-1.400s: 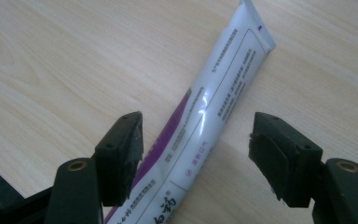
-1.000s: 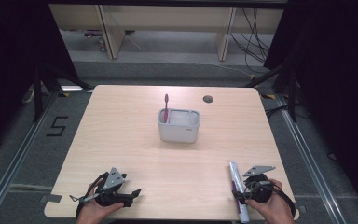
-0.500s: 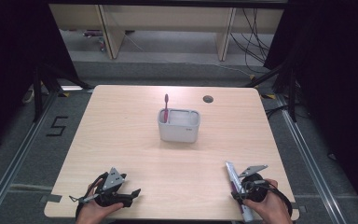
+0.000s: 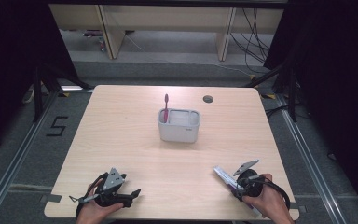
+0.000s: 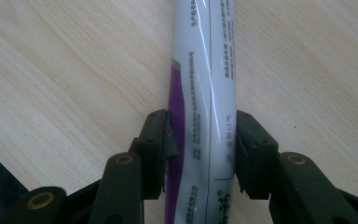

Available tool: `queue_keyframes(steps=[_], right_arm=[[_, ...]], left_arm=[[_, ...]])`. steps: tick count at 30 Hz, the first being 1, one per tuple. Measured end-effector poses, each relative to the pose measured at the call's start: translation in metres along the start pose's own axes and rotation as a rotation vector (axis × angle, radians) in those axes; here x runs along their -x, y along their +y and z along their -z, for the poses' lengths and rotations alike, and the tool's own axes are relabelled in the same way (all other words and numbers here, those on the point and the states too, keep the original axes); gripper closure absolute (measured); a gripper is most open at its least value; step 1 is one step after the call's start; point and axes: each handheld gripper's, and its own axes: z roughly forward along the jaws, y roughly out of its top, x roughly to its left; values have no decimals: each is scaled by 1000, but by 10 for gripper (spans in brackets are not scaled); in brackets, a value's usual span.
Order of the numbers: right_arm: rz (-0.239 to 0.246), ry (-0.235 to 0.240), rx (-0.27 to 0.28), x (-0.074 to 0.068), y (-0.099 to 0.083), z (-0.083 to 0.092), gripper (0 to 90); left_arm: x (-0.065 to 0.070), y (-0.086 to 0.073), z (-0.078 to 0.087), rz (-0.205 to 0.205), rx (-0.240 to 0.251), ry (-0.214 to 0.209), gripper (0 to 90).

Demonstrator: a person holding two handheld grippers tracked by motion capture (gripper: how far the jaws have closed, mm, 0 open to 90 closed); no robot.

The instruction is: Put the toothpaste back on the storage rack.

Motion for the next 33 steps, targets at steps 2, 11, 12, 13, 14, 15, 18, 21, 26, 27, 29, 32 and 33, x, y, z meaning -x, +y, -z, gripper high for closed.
queue_keyframes(steps=[2,11,12,13,14,15,18,21,26,27,29,32,33], right_arm=[[-9,1,-16,-1,1,1,605],[-6,0,-46,-1,5,0,634],[20,10,-36,-1,5,1,645],[-10,25,-52,-3,6,1,684],[20,35,-42,-1,6,0,736],[20,35,-42,-1,6,0,736],[31,47,-47,-1,6,-2,751],[39,47,-48,-1,6,-2,753],[81,51,-57,-1,8,-2,756],[81,51,-57,-1,8,-2,756],[66,51,-67,-3,8,-2,757],[85,64,-76,1,11,-2,757],[81,71,-85,2,11,-3,757]], left_arm=[[0,0,0,3,-1,1,214],[0,0,-1,5,4,-1,217],[1,0,-1,5,7,4,217],[0,0,0,3,-3,1,217],[0,0,0,3,-3,1,217],[0,0,-1,4,7,2,217],[0,0,-1,4,10,-1,217],[0,0,-1,7,10,4,217],[0,0,-1,2,5,0,218],[0,0,-1,2,5,0,218],[0,0,-1,5,9,2,219],[0,0,-1,6,14,-1,219],[0,0,-1,6,14,-1,219]])
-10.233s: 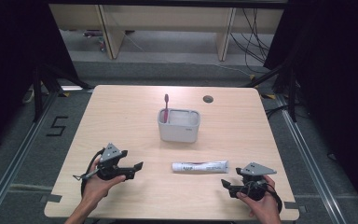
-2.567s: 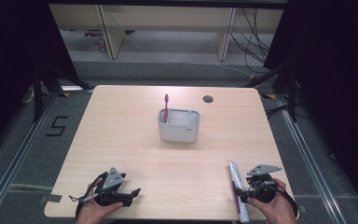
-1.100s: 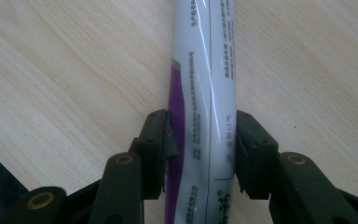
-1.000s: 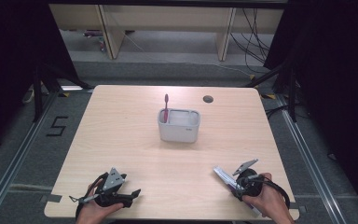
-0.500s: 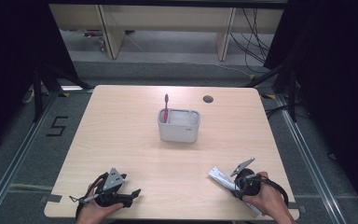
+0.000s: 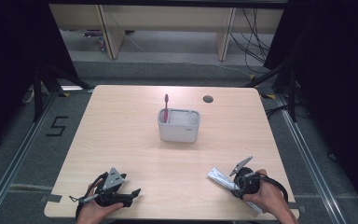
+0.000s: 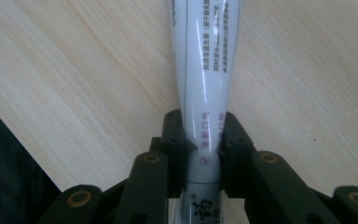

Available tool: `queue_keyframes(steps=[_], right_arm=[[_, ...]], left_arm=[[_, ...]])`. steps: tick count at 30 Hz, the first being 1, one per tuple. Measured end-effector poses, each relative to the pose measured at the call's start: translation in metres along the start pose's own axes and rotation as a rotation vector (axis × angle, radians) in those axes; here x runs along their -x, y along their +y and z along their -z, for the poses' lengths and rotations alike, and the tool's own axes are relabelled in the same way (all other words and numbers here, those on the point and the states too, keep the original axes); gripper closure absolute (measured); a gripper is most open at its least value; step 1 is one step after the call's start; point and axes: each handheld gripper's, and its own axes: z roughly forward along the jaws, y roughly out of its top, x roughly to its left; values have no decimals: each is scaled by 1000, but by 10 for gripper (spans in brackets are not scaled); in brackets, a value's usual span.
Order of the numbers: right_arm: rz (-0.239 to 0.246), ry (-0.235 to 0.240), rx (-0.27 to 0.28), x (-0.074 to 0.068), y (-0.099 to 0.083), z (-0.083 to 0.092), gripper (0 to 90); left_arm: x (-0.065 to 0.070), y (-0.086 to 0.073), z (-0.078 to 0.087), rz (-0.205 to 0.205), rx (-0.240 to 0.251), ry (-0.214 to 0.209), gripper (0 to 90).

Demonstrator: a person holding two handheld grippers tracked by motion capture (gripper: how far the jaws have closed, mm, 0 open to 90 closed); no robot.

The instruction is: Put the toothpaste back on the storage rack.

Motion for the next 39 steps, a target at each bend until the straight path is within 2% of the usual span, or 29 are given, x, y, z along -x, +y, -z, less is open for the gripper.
queue_keyframes(steps=[1,2,4,5,8,9,11,13,14,16,17,19,21,22,23,24,25,26,28,29,30,31,34,35,36,37,38,39], right_arm=[[-29,1,-11,-2,0,0,757],[9,-7,-7,-1,1,0,757],[16,-20,-13,-2,2,0,756],[42,-12,-23,0,4,-1,757],[20,-8,-46,-1,6,0,756],[25,-11,-47,-1,7,0,756],[42,-10,-48,-1,7,-1,756],[38,-20,-53,-2,8,0,757],[42,-24,-53,-2,8,0,757],[44,-23,-62,-3,9,0,758],[65,-25,-67,-3,10,0,759],[84,-39,-72,-2,12,-1,760],[72,-42,-86,-4,13,0,760],[95,-47,-106,-4,15,0,761],[81,-51,-124,-6,16,0,761],[81,-51,-124,-6,16,0,761],[101,-72,-133,-5,17,0,762],[149,-68,-150,-3,19,1,762],[132,-73,-152,-4,19,2,763],[145,-71,-122,-3,20,4,763],[145,-71,-122,-3,20,4,763],[102,-74,-101,-4,19,9,763],[125,-80,-70,-1,19,14,763],[99,-78,-35,-1,19,22,764],[99,-78,-35,-1,19,22,764],[123,-90,-18,2,20,25,764],[109,-97,0,2,20,29,764],[78,-78,45,1,21,36,764]], left_arm=[[0,0,0,-2,-3,2,219],[0,0,1,-5,-3,6,219],[0,0,0,4,8,5,219],[1,0,0,1,-5,2,219],[1,1,1,-5,-4,10,221],[0,0,0,3,12,3,221],[0,0,0,-5,1,1,221],[0,1,1,1,1,7,222],[0,0,0,3,13,1,221],[0,0,1,-9,-5,4,221],[1,0,1,2,1,5,222],[0,0,0,-3,9,4,221],[-1,0,1,-5,4,6,221],[0,0,0,5,18,2,222],[-1,0,1,-5,-3,3,222],[-1,0,1,-5,-3,3,222],[-1,0,1,-2,4,7,222],[0,0,0,4,13,0,222],[0,0,1,5,2,1,223],[-1,0,1,8,5,1,223],[-1,0,1,5,4,8,223],[-1,0,0,2,4,11,223],[-1,1,1,9,8,1,223],[0,0,1,9,1,3,223],[0,0,1,9,1,3,223],[-1,0,1,6,2,3,223],[0,0,1,19,14,3,223],[-1,1,1,8,9,7,223]])
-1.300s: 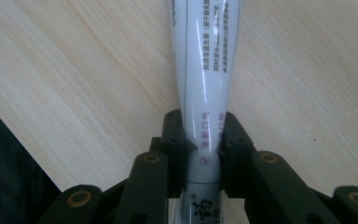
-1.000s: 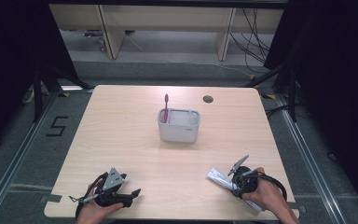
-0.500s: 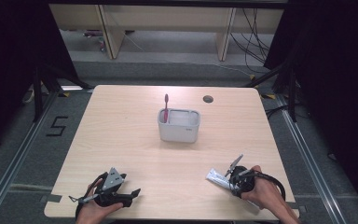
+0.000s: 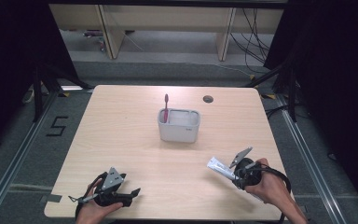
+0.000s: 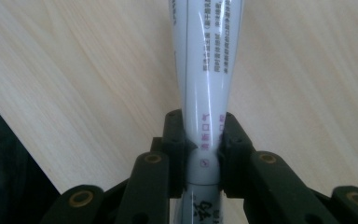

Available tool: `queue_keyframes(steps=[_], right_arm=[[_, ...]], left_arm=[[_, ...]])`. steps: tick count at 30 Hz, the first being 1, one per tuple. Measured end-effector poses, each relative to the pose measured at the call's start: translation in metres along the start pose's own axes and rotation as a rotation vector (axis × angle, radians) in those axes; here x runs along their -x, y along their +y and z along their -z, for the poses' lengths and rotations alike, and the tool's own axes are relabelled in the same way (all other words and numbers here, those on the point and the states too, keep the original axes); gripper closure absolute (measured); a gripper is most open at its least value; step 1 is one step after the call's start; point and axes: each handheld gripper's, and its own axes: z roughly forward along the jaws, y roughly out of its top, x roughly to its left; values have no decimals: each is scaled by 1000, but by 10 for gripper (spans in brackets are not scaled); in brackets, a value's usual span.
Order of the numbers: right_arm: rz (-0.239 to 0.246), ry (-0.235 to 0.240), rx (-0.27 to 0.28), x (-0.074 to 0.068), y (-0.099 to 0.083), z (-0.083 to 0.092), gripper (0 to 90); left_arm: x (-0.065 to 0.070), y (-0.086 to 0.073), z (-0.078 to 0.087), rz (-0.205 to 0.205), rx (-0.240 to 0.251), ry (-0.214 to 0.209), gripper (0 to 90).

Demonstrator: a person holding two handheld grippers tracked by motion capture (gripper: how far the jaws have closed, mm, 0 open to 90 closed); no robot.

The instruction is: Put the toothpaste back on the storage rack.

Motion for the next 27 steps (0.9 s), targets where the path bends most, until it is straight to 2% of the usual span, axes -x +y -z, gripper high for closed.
queue_keyframes(steps=[1,2,3,5,6,7,8,9,11,12,13,14,15,16,17,18,19,20,22,23,24,25,27], right_arm=[[0,0,0,0,0,0,764],[-8,-4,47,4,2,7,764],[-8,-4,47,4,2,7,764],[-20,-19,89,6,4,13,764],[-20,-24,138,11,8,18,763],[-20,-24,138,11,8,18,763],[-37,-27,192,14,11,24,763],[-37,-27,192,14,11,24,763],[-60,-26,259,17,16,29,763],[-87,-23,322,19,21,33,763],[-87,-23,322,19,21,33,763],[-76,-19,333,21,23,36,763],[-102,-20,393,22,28,37,763],[-85,-16,415,25,31,38,763],[-85,-16,415,25,31,38,763],[-97,-15,462,28,37,38,763],[-97,-15,462,28,37,38,763],[-119,-15,480,28,43,40,763],[-103,2,476,31,46,41,763],[-127,4,513,30,52,40,763],[-97,5,522,33,56,42,764],[-132,17,532,31,59,43,764],[-118,30,546,34,62,43,763]], left_arm=[[0,0,0,0,0,0,223],[1,0,0,5,-5,1,223],[1,0,0,5,-5,1,223],[0,0,0,4,2,-2,222],[1,0,-1,9,3,0,220],[1,0,-1,9,3,0,219],[0,0,0,1,-5,-2,219],[0,0,0,1,-5,-2,217],[0,0,-1,12,7,0,216],[0,-1,0,13,6,1,213],[-1,-1,1,0,-5,1,213],[0,0,1,9,0,1,212],[0,0,-1,23,13,1,209],[0,-1,-1,24,13,0,209],[0,-1,-1,24,13,0,209],[0,0,0,18,10,1,209],[0,0,0,18,10,1,209],[-1,0,0,14,7,5,209],[-1,0,0,13,3,5,209],[-1,-1,0,11,-3,1,209],[0,0,-1,23,13,-1,209],[0,0,-1,24,12,0,209],[0,0,-1,24,12,0,209]])
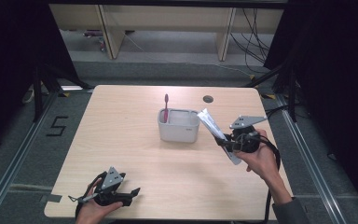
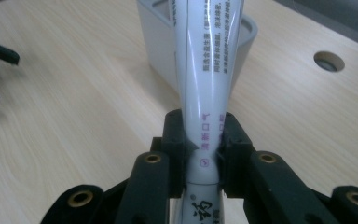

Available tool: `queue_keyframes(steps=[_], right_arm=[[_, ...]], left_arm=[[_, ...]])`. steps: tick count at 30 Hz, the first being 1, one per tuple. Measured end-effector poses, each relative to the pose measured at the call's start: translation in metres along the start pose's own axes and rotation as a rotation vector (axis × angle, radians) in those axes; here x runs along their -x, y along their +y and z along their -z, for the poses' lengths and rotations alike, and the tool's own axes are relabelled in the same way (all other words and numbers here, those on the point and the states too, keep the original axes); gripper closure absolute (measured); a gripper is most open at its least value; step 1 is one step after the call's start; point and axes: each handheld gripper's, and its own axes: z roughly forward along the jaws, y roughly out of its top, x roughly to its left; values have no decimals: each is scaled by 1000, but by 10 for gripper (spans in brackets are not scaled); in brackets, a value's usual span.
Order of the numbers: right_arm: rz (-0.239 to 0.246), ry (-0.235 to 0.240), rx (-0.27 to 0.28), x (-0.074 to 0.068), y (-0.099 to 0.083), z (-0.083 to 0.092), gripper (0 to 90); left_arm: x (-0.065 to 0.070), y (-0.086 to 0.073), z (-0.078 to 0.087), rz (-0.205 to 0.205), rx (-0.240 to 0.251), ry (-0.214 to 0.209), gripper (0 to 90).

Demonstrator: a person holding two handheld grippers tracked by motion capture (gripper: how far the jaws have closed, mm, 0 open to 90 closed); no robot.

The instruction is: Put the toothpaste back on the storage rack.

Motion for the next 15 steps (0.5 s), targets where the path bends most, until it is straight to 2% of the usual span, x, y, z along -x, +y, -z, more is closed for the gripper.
queue_keyframes(steps=[1,2,3,4,5,7,8,12,14,15], right_arm=[[-14,3,26,0,7,-3,764],[-14,3,26,0,7,-3,764],[1,1,68,3,13,-6,764],[1,1,68,3,13,-6,764],[-13,18,90,4,20,-10,763],[-20,18,85,3,27,-13,763],[-5,18,98,5,31,-16,763],[-26,25,137,4,43,-28,763],[3,28,145,5,48,-33,763],[-8,43,149,4,51,-36,763]], left_arm=[[-1,0,2,-15,-11,2,209],[-1,0,2,-15,-11,2,209],[-2,0,1,-12,-9,3,209],[-2,0,1,-12,-9,3,209],[-1,0,2,-12,-10,6,209],[-1,0,1,-9,2,5,209],[-1,0,1,-11,-1,7,209],[-1,0,2,-12,-9,-2,209],[-1,0,0,-20,-19,5,209],[0,0,1,-18,-15,-3,209]])
